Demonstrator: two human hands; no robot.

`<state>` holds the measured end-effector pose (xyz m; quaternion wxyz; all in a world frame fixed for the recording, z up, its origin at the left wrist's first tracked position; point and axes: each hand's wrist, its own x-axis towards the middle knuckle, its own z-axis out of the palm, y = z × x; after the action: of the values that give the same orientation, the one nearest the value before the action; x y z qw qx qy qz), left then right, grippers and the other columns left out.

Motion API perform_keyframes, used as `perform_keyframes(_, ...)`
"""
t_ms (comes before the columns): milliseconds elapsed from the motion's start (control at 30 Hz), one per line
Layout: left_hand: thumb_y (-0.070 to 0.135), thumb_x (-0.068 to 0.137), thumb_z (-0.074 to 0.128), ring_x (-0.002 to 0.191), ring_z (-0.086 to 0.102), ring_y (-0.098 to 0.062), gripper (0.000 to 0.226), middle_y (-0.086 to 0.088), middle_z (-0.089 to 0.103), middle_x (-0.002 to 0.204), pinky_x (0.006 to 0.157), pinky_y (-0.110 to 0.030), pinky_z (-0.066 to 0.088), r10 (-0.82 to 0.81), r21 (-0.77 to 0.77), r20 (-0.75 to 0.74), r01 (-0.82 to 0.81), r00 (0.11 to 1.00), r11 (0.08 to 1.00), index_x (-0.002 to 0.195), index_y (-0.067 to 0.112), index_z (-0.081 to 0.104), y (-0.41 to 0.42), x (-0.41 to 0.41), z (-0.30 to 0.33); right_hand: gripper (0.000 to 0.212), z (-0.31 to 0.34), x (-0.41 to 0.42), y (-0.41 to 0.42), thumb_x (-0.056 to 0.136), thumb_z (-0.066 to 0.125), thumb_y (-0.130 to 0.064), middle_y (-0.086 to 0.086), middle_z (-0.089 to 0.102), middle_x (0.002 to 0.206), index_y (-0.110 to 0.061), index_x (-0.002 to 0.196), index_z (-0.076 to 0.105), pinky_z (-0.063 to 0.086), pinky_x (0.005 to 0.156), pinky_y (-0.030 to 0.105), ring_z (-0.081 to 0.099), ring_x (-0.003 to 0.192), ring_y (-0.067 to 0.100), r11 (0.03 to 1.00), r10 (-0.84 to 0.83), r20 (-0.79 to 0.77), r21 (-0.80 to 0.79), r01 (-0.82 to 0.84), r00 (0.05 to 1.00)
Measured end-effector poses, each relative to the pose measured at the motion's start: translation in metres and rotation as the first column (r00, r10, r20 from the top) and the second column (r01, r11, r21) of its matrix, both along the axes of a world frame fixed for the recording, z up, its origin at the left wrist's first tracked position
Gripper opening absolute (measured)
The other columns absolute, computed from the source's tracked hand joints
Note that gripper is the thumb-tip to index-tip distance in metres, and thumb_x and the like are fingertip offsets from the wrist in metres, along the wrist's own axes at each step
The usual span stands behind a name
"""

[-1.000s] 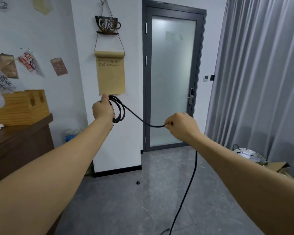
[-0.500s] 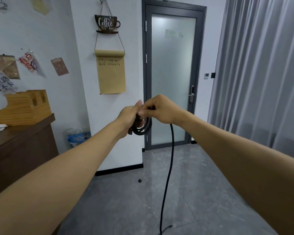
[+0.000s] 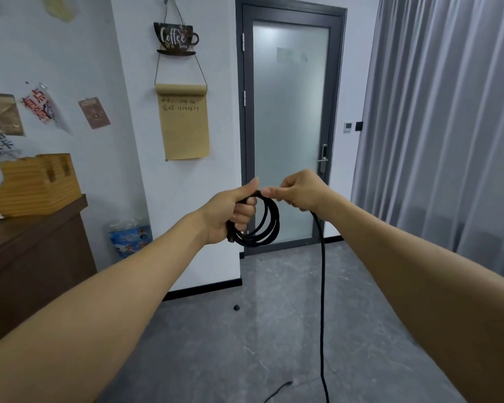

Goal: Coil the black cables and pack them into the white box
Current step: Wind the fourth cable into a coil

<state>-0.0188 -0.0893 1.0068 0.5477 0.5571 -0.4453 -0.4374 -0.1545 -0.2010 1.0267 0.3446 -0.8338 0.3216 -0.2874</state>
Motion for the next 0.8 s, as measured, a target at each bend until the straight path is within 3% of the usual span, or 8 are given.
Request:
perform_keyframes(100,0.029,0.092,0.056,0.038,0.015,-0.005,0.04,0.011,0.02,0.046,0.043,-0.019,0.011,0.083,-0.022,-0.01,-0.083,0.997,0.996,0.059,0.023,0.034,0.006,0.008,-0.001,0.043,-0.015,-0.016,-0.013,0.073,0.074,-0.047,0.0,0.042,0.054,-0.007,0.066,0.06,0.033,0.049,0.022,0.034,0.05,0.013,0.994,-0.044,0.06,0.104,0.038,0.997)
perform_keyframes(200,0.019,0.093,0.057,0.035,0.015,-0.004,0.038,0.011,0.021,0.043,0.037,-0.016,0.012,0.24,-0.079,-0.119,-0.25,0.963,0.965,0.061,0.023,0.036,0.012,0.026,0.001,0.034,-0.029,-0.035,-0.029,0.081,0.071,-0.035,0.001,0.043,0.056,-0.002,0.073,0.062,0.031,0.048,0.023,0.033,0.05,0.014,0.98,-0.108,0.133,0.181,0.083,0.985)
perform_keyframes(367,0.015,0.092,0.057,0.028,0.018,-0.004,0.031,0.01,0.026,0.035,0.031,-0.015,0.018,0.543,-0.096,-0.228,-0.573,0.808,0.814,0.065,0.019,0.042,0.02,0.061,0.006,0.012,-0.042,-0.052,-0.044,0.087,0.066,-0.018,0.002,0.053,0.064,-0.006,0.088,0.068,0.033,0.049,0.02,0.04,0.052,0.011,0.957,-0.272,0.103,0.132,0.258,0.957)
perform_keyframes(467,0.017,0.091,0.059,0.028,0.022,-0.006,0.026,0.007,0.032,0.042,0.036,-0.016,0.022,0.662,-0.093,-0.194,-0.685,0.724,0.722,0.068,0.017,0.048,0.017,0.066,0.006,0.007,-0.037,-0.038,-0.041,0.086,0.066,-0.015,-0.001,0.063,0.075,-0.012,0.088,0.072,0.046,0.062,0.025,0.055,0.064,0.013,0.945,-0.323,0.099,-0.024,0.327,0.941)
perform_keyframes(533,0.022,0.092,0.058,0.032,0.027,-0.009,0.029,0.002,0.035,0.051,0.043,-0.02,0.025,0.689,-0.133,-0.102,-0.696,0.718,0.706,0.066,0.016,0.046,0.011,0.063,0.006,0.014,-0.029,-0.022,-0.027,0.087,0.059,-0.015,-0.002,0.068,0.083,-0.02,0.086,0.072,0.052,0.07,0.03,0.063,0.076,0.02,0.887,-0.38,-0.031,-0.294,0.355,0.925)
perform_keyframes(633,0.034,0.094,0.053,0.047,0.032,-0.016,0.038,0.0,0.037,0.057,0.053,-0.026,0.027,0.672,-0.235,0.126,-0.636,0.73,0.735,0.064,0.016,0.04,0.003,0.054,0.008,0.023,-0.02,0.001,-0.003,0.084,0.051,-0.011,0.001,0.07,0.086,-0.022,0.088,0.071,0.045,0.063,0.028,0.063,0.079,0.026,0.777,-0.353,-0.184,-0.604,0.178,0.917)
perform_keyframes(700,0.039,0.096,0.048,0.051,0.033,-0.017,0.041,-0.001,0.039,0.059,0.052,-0.027,0.028,0.655,-0.279,0.273,-0.594,0.705,0.755,0.063,0.016,0.037,-0.001,0.046,0.01,0.021,-0.014,0.013,0.012,0.083,0.051,-0.013,-0.002,0.069,0.089,-0.022,0.088,0.069,0.044,0.061,0.027,0.063,0.082,0.023,0.77,-0.258,-0.293,-0.637,0.014,0.921)
perform_keyframes(800,0.04,0.099,0.041,0.051,0.031,-0.016,0.042,0.001,0.037,0.059,0.05,-0.028,0.025,0.588,-0.291,0.376,-0.511,0.716,0.809,0.064,0.017,0.033,-0.005,0.039,0.009,0.015,-0.005,0.024,0.025,0.084,0.057,-0.016,-0.005,0.07,0.093,-0.022,0.089,0.069,0.05,0.069,0.03,0.062,0.087,0.016,0.829,-0.051,-0.38,-0.532,-0.173,0.924)
